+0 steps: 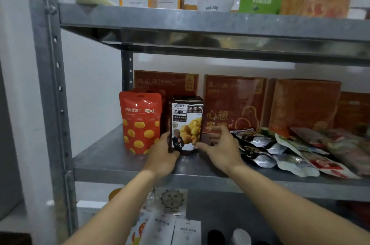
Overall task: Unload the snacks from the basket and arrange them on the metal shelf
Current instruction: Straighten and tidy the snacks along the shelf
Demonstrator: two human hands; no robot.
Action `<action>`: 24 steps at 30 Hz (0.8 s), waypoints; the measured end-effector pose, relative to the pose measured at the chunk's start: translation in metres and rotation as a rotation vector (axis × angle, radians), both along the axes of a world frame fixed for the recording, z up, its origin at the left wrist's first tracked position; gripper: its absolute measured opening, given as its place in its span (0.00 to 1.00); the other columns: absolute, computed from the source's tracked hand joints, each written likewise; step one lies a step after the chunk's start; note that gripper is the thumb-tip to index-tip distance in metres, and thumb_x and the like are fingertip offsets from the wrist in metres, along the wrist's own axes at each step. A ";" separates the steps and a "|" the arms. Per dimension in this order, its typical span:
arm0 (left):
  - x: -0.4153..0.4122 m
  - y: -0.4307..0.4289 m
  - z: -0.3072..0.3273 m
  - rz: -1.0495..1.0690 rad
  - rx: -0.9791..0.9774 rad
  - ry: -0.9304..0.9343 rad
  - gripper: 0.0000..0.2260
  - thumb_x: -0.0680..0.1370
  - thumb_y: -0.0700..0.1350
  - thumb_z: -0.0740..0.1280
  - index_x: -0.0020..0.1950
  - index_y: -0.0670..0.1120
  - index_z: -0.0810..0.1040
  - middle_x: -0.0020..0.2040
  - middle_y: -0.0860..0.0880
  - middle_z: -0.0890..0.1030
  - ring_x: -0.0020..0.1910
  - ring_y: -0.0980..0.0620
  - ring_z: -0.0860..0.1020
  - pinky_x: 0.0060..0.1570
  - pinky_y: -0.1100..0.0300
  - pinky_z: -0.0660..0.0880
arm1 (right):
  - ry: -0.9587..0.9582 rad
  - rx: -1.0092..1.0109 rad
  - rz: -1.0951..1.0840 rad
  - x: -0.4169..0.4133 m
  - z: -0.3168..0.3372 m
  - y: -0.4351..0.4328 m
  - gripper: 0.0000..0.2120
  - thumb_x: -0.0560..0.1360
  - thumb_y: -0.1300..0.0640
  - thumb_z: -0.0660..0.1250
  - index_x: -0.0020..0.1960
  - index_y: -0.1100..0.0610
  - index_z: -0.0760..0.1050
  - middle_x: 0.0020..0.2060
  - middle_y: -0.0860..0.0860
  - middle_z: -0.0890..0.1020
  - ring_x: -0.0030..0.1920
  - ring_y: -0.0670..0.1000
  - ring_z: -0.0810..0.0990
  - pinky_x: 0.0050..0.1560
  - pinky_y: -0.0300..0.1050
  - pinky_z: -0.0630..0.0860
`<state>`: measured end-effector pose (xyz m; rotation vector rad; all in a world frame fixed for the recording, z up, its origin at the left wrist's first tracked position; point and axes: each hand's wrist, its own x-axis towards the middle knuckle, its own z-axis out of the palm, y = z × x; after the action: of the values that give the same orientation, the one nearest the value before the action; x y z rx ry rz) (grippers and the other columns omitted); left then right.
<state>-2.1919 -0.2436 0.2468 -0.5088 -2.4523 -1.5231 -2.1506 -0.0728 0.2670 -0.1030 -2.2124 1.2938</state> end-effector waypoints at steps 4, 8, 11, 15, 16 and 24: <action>0.021 0.005 -0.002 0.268 -0.058 0.075 0.23 0.74 0.39 0.70 0.68 0.44 0.71 0.64 0.46 0.75 0.64 0.43 0.73 0.64 0.50 0.71 | -0.001 0.048 -0.043 0.026 0.009 0.025 0.23 0.70 0.55 0.77 0.56 0.51 0.67 0.45 0.48 0.78 0.51 0.53 0.79 0.56 0.51 0.78; 0.043 0.017 -0.002 0.297 -0.122 0.009 0.20 0.75 0.40 0.70 0.67 0.45 0.73 0.61 0.47 0.76 0.63 0.44 0.74 0.60 0.54 0.72 | -0.043 0.058 -0.031 0.042 0.012 0.051 0.21 0.71 0.53 0.76 0.56 0.48 0.66 0.49 0.50 0.78 0.53 0.52 0.79 0.57 0.53 0.77; 0.052 0.034 0.000 0.228 -0.132 0.008 0.21 0.76 0.40 0.69 0.68 0.47 0.72 0.64 0.46 0.76 0.64 0.45 0.74 0.60 0.56 0.72 | -0.064 0.074 -0.016 0.049 0.015 0.064 0.19 0.72 0.54 0.75 0.56 0.50 0.68 0.50 0.51 0.79 0.54 0.53 0.79 0.58 0.52 0.77; 0.053 0.062 0.010 0.125 -0.133 0.043 0.17 0.79 0.45 0.67 0.68 0.47 0.73 0.64 0.47 0.77 0.62 0.47 0.75 0.55 0.62 0.70 | -0.056 0.194 -0.052 0.046 0.024 0.073 0.21 0.75 0.52 0.73 0.64 0.56 0.72 0.57 0.54 0.79 0.61 0.55 0.76 0.61 0.49 0.74; 0.050 0.070 0.013 0.102 -0.120 0.046 0.17 0.79 0.46 0.67 0.67 0.47 0.73 0.62 0.48 0.78 0.61 0.48 0.75 0.56 0.62 0.70 | -0.052 0.242 -0.073 0.045 0.028 0.076 0.22 0.76 0.51 0.71 0.67 0.57 0.72 0.60 0.54 0.79 0.64 0.56 0.74 0.63 0.49 0.72; -0.001 0.133 0.029 -0.039 0.033 -0.201 0.16 0.74 0.56 0.70 0.56 0.48 0.80 0.55 0.50 0.82 0.57 0.48 0.78 0.58 0.57 0.73 | -0.280 0.324 -0.230 0.004 0.055 0.119 0.18 0.81 0.47 0.63 0.58 0.63 0.76 0.50 0.58 0.81 0.57 0.62 0.78 0.52 0.49 0.73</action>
<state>-2.1925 -0.1103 0.2760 -0.4182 -2.5728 -1.7034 -2.1463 0.0466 0.3218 -0.4231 -2.5280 0.8259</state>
